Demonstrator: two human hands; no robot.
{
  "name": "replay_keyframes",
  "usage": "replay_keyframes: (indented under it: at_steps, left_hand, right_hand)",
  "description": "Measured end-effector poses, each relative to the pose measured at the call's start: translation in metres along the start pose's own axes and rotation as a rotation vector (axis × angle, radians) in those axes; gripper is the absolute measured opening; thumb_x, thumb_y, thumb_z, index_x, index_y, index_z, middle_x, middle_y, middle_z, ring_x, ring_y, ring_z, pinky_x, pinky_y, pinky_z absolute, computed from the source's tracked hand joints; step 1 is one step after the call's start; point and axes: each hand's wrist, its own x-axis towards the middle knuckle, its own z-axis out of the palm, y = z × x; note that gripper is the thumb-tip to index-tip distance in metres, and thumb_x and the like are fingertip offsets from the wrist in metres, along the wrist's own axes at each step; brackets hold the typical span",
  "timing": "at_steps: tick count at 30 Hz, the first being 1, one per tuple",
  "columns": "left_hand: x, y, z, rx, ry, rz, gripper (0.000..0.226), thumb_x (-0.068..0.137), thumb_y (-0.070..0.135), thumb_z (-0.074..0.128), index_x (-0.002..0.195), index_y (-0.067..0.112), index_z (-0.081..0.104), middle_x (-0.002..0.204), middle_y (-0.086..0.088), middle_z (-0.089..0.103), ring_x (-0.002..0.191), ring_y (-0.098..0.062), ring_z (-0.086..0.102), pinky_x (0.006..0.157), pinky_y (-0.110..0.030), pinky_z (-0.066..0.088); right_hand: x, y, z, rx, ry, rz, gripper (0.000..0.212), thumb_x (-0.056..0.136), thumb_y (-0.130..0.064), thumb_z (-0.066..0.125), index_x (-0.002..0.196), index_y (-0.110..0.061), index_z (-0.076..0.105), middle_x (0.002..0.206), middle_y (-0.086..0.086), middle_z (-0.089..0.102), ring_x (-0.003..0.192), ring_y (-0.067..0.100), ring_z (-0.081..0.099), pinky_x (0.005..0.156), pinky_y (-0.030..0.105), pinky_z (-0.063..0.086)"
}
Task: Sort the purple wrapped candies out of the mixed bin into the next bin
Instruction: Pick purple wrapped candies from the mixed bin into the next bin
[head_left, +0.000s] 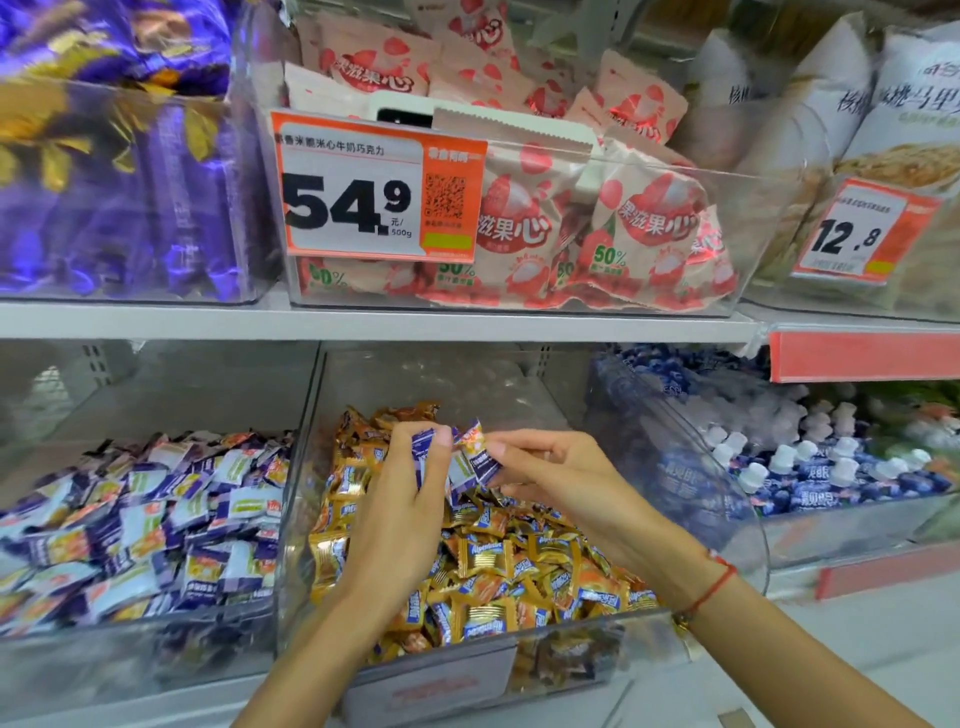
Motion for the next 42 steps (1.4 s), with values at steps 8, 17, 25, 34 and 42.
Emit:
replay_keyframes:
  at_steps: [8, 17, 25, 34, 42]
  left_hand:
    - [-0.003, 0.003, -0.001, -0.005, 0.013, -0.006, 0.047, 0.079, 0.065, 0.04, 0.112, 0.032, 0.047, 0.089, 0.002, 0.065, 0.082, -0.02, 0.063, 0.075, -0.04, 0.05]
    - [-0.002, 0.003, -0.001, 0.023, 0.031, -0.012, 0.039, 0.079, 0.066, 0.04, 0.108, 0.04, 0.047, 0.087, 0.009, 0.065, 0.081, -0.018, 0.064, 0.075, -0.041, 0.051]
    - [0.0, 0.003, 0.001, 0.04, 0.03, 0.001, 0.043, 0.078, 0.066, 0.04, 0.11, 0.039, 0.047, 0.086, 0.01, 0.064, 0.079, -0.015, 0.064, 0.074, -0.042, 0.052]
    - [0.0, 0.002, 0.002, 0.054, 0.008, -0.004, 0.048, 0.076, 0.071, 0.036, 0.111, 0.039, 0.045, 0.09, 0.007, 0.064, 0.077, -0.011, 0.063, 0.073, -0.042, 0.054]
    - [-0.002, 0.002, 0.001, 0.056, 0.011, -0.01, 0.047, 0.074, 0.071, 0.036, 0.109, 0.04, 0.046, 0.086, 0.001, 0.066, 0.077, -0.019, 0.065, 0.071, -0.044, 0.053]
  right_hand:
    - [0.033, 0.014, -0.021, -0.108, 0.127, 0.021, 0.02, 0.095, -0.014, 0.058, 0.109, -0.01, 0.071, 0.088, 0.003, 0.074, 0.07, 0.011, 0.068, 0.063, 0.018, 0.055]
    - [0.128, 0.064, -0.048, -1.304, 0.118, 0.189, 0.034, 0.092, -0.044, 0.058, 0.096, -0.011, 0.065, 0.105, 0.011, 0.065, 0.093, 0.028, 0.063, 0.069, 0.027, 0.041]
    - [0.12, 0.037, -0.059, -1.135, 0.14, 0.039, 0.029, 0.089, -0.033, 0.065, 0.106, -0.011, 0.058, 0.104, 0.01, 0.066, 0.092, 0.027, 0.063, 0.078, 0.037, 0.054]
    - [0.113, 0.063, -0.071, -1.406, 0.022, 0.182, 0.031, 0.094, -0.03, 0.059, 0.118, -0.012, 0.062, 0.121, 0.008, 0.063, 0.109, 0.027, 0.061, 0.081, 0.03, 0.047]
    - [0.116, 0.041, -0.072, -1.232, -0.221, 0.307, 0.066, 0.088, -0.007, 0.065, 0.145, -0.024, 0.038, 0.143, 0.009, 0.043, 0.107, 0.026, 0.058, 0.063, 0.022, 0.055]
